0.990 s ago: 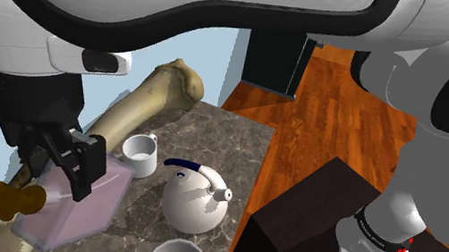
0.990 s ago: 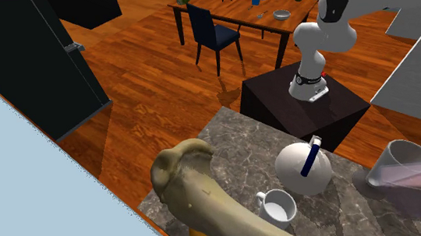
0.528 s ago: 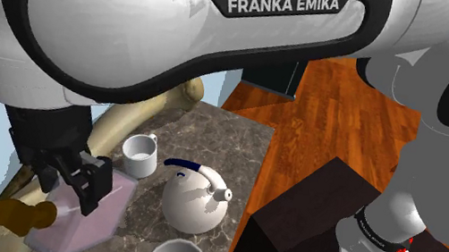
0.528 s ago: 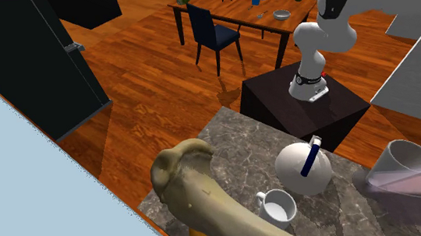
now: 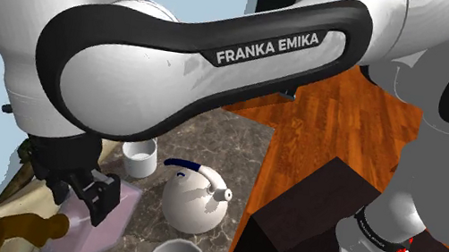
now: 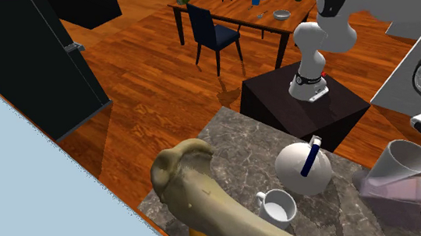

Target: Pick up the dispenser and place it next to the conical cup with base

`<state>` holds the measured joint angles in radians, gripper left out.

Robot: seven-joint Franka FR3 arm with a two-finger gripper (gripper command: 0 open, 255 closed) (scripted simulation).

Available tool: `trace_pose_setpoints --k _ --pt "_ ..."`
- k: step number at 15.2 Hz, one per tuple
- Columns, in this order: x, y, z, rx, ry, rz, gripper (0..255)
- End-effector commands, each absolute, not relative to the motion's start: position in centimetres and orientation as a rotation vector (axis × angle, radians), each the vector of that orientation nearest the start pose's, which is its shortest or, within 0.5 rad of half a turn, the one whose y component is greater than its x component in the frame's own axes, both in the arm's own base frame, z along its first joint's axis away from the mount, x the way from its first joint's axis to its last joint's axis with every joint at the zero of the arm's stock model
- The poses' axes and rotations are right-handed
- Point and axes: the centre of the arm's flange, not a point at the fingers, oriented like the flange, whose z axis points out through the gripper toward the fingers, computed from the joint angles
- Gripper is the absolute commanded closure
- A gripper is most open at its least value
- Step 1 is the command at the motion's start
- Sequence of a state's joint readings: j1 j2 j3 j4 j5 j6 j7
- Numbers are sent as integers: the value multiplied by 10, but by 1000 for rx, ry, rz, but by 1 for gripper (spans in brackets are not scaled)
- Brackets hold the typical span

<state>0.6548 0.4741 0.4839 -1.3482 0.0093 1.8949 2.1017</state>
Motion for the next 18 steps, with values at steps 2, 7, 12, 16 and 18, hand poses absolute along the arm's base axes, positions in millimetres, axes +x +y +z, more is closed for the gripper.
trace_pose_setpoints --k 2,7,12,16,18 --pt "352 605 474 -2622 1475 341 255" --pt "352 605 447 -2622 1475 341 255" --pt "352 605 421 -2622 1475 341 255" --pt "352 605 400 -2622 1475 341 255" --pt "352 605 389 -2622 1475 341 255"
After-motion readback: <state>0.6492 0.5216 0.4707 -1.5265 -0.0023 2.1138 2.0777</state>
